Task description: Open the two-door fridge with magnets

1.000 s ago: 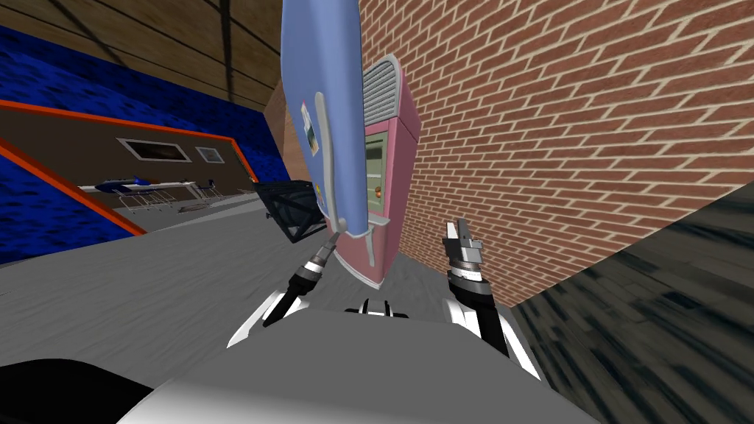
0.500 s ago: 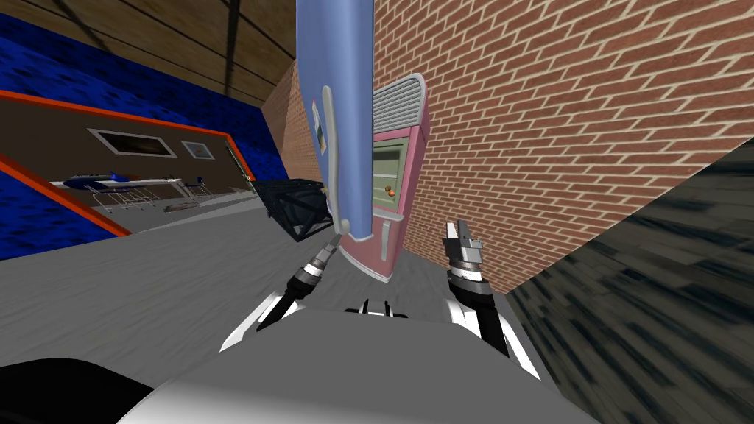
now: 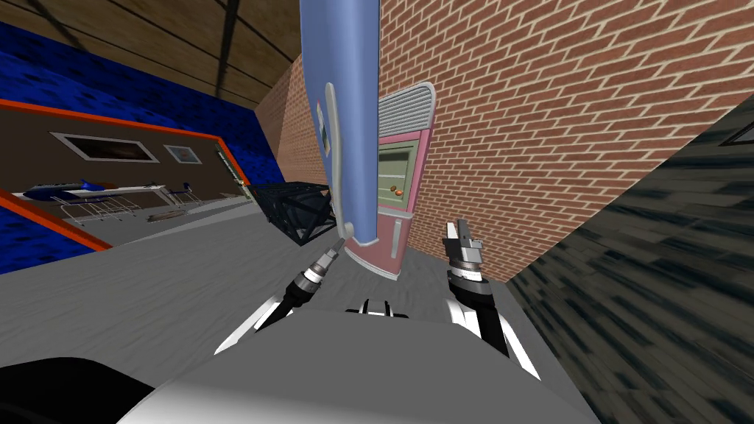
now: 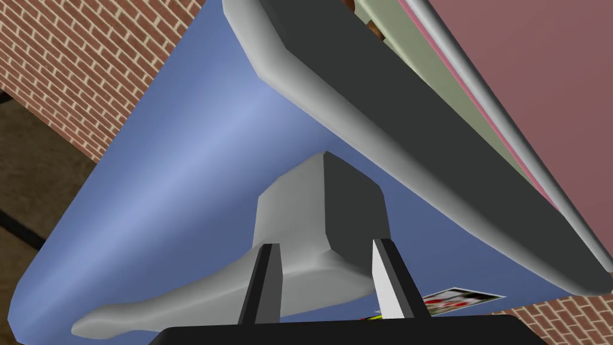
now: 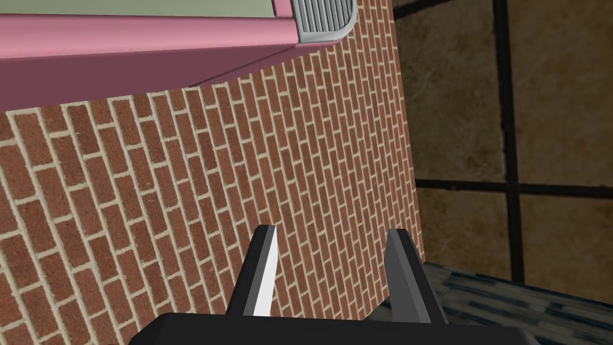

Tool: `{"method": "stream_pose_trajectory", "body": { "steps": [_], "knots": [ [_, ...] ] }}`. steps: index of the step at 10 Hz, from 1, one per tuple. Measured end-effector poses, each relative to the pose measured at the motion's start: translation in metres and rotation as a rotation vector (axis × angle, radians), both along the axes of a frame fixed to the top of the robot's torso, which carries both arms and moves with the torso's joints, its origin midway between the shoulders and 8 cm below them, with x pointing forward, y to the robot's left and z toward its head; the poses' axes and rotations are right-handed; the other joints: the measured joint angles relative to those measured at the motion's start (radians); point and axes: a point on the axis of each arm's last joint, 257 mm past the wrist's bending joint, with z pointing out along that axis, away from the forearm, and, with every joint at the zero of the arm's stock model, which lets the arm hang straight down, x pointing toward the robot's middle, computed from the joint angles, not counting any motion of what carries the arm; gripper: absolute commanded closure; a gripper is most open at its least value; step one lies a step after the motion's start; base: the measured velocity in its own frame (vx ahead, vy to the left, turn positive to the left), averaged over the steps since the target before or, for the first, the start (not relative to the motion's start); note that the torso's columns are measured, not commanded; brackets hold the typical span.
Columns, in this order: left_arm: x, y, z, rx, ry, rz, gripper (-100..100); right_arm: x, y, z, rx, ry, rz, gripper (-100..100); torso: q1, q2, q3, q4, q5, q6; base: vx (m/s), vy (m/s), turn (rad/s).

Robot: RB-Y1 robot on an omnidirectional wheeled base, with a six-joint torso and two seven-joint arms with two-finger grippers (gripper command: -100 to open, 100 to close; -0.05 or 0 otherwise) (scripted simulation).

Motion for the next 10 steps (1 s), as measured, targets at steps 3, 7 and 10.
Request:
{"method": "stream_pose_trajectory", "body": {
  "steps": [3,7,10],
  "knots": [
    [-0.011,-0.008,0.002,0.001,-0.002,-0.049,100,0.0,0.0,0.0,0.0,0.0,0.0,0,-0.008,0.0,0.0,-0.001,-0.002,0.002,-0.083,0.302,-0.091],
    [-0.024,-0.024,0.003,-0.002,0.001,-0.114,100,0.0,0.0,0.0,0.0,0.0,0.0,0,-0.013,-0.002,-0.001,0.0,-0.003,0.002,-0.061,0.295,-0.084],
    [-0.035,-0.032,0.005,-0.005,-0.004,-0.157,100,0.0,0.0,0.0,0.0,0.0,0.0,0,-0.015,0.004,0.002,0.0,-0.003,0.003,-0.045,0.202,-0.054]
  ]
}}
